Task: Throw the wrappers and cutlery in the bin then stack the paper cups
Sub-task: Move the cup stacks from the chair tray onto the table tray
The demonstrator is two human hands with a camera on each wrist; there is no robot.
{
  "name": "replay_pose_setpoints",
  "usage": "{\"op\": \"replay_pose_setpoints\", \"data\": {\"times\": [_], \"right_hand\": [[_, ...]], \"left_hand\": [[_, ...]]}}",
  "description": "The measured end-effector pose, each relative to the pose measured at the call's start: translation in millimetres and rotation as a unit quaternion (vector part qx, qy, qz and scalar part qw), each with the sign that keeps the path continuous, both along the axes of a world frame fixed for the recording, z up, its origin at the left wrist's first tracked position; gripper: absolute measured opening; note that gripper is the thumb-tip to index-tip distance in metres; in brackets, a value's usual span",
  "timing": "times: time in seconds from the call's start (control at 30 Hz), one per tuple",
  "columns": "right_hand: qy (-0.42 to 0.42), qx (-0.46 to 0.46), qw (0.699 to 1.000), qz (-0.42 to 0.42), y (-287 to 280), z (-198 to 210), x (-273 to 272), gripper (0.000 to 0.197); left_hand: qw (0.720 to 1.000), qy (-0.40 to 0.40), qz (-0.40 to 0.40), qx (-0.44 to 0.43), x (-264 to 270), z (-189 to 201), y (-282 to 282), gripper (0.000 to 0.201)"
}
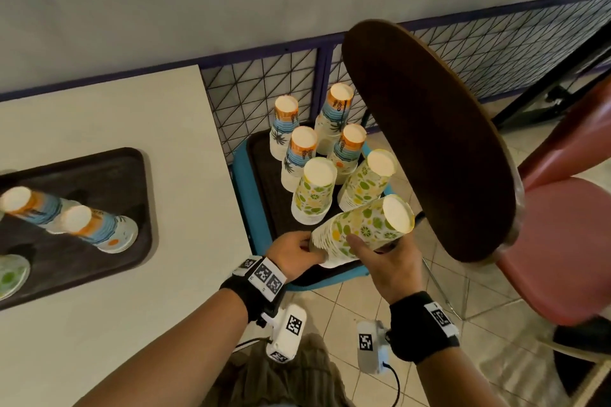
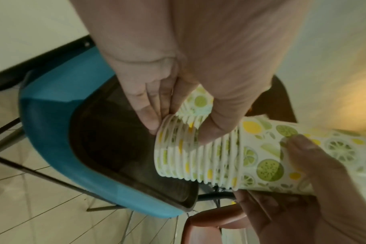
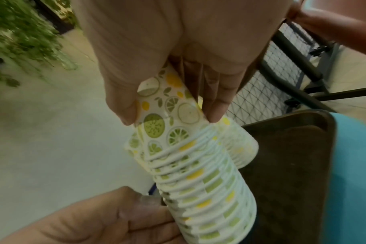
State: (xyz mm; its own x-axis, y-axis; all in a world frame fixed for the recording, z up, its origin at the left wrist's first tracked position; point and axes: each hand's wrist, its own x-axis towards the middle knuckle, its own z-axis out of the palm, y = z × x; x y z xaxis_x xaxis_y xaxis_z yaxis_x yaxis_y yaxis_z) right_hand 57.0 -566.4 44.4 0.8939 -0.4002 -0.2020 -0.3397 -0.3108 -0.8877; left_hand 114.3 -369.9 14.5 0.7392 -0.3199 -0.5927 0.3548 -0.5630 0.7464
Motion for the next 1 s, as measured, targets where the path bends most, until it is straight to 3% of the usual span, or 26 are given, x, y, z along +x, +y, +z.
{"op": "replay_pose_setpoints", "data": {"times": [0.1, 0.27, 0.33, 0.47, 0.57, 0.73, 1.0], "right_hand": [[-0.048, 0.041, 0.998, 0.011, 14, 22, 2, 0.083], [-0.117, 0.067, 0.989, 0.058, 55, 64, 13, 0.075], [-0.142, 0.076, 0.984, 0.073, 82, 80, 21, 0.063], [-0.157, 0.097, 0.975, 0.121, 150, 107, 34, 0.066], [-0.163, 0.092, 0.968, 0.166, 207, 124, 45, 0.044], [-0.189, 0.106, 0.952, 0.218, 316, 141, 55, 0.049], [-0.162, 0.090, 0.935, 0.303, 486, 131, 55, 0.064]], "left_hand": [[0.999, -0.031, 0.020, -0.012, -4, 32, 27, 0.027], [0.993, -0.088, 0.075, -0.022, -14, 80, 86, 0.030], [0.987, -0.118, 0.105, -0.014, -18, 95, 114, 0.035], [0.966, -0.162, 0.199, -0.004, -28, 117, 180, 0.048], [0.947, -0.181, 0.265, 0.002, -37, 134, 236, 0.054], [0.918, -0.243, 0.311, 0.028, -61, 162, 336, 0.034], [0.893, -0.213, 0.393, 0.045, -89, 142, 479, 0.054]]}}
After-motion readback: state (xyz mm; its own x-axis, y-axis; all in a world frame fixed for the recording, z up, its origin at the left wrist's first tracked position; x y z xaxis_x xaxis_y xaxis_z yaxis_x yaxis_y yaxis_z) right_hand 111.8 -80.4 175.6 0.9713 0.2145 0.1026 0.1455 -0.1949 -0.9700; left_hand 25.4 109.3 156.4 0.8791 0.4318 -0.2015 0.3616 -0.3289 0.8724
